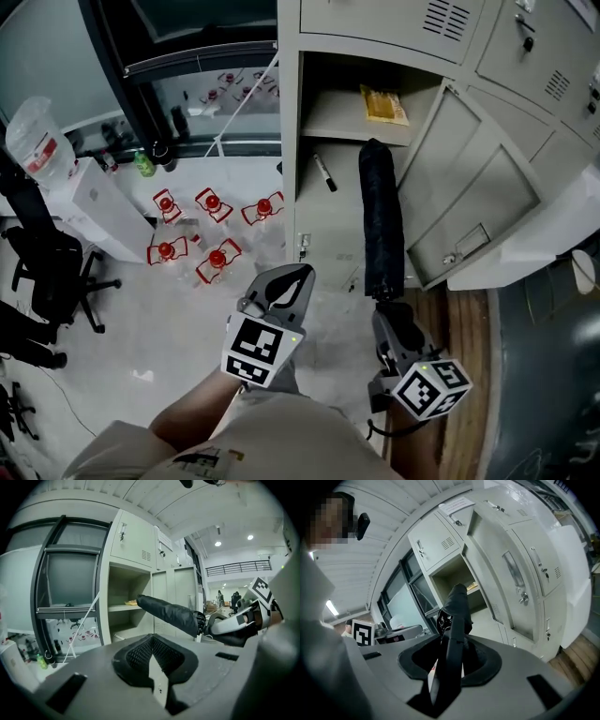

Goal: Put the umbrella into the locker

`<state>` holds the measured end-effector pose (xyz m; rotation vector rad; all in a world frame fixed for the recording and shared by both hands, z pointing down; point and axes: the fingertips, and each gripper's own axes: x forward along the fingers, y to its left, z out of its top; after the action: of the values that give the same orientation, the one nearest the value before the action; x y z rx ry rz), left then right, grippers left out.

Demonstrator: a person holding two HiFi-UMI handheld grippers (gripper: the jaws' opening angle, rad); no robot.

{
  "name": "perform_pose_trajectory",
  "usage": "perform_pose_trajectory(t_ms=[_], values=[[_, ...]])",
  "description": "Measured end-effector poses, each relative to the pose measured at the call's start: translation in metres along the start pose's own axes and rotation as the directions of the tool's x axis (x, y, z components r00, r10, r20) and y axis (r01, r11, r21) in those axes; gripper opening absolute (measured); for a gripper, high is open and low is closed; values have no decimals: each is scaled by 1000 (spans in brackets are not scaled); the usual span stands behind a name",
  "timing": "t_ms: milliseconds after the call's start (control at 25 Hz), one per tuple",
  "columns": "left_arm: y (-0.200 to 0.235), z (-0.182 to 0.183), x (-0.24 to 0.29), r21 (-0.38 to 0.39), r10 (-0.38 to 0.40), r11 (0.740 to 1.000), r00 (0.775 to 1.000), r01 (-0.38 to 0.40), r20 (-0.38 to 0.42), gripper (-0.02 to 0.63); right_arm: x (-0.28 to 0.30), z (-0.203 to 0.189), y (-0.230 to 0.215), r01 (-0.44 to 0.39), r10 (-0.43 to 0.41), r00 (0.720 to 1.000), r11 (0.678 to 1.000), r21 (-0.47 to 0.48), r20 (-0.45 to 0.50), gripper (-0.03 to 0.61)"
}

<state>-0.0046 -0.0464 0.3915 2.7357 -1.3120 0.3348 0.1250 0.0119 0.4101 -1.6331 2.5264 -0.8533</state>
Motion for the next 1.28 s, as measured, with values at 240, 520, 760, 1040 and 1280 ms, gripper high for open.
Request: perform_pose_trajectory(t_ms=[240,520,760,1040,1280], values=[[32,-7,32,-12,5,1000,1000,-5,-26,8,36,-8,-19,36,-33,997,998,42,-71,132],[55,-13,67,-20,-43,999,996,42,-74,8,74,-6,-35,79,-71,991,995,69,-111,132],[80,-13,101,-22,-82,997,992,80,-97,8,113,4,-54,124,-115,985,990,65,-128,132],[104,-3,142,-12,-133,991,987,133,-92,8,161,15,-73,164,-155,979,985,57,-129,132],[116,-2,166,-24,-183,983,978,182,-97,8,195,29,-81,192,-186,975,980,44,-122,132]])
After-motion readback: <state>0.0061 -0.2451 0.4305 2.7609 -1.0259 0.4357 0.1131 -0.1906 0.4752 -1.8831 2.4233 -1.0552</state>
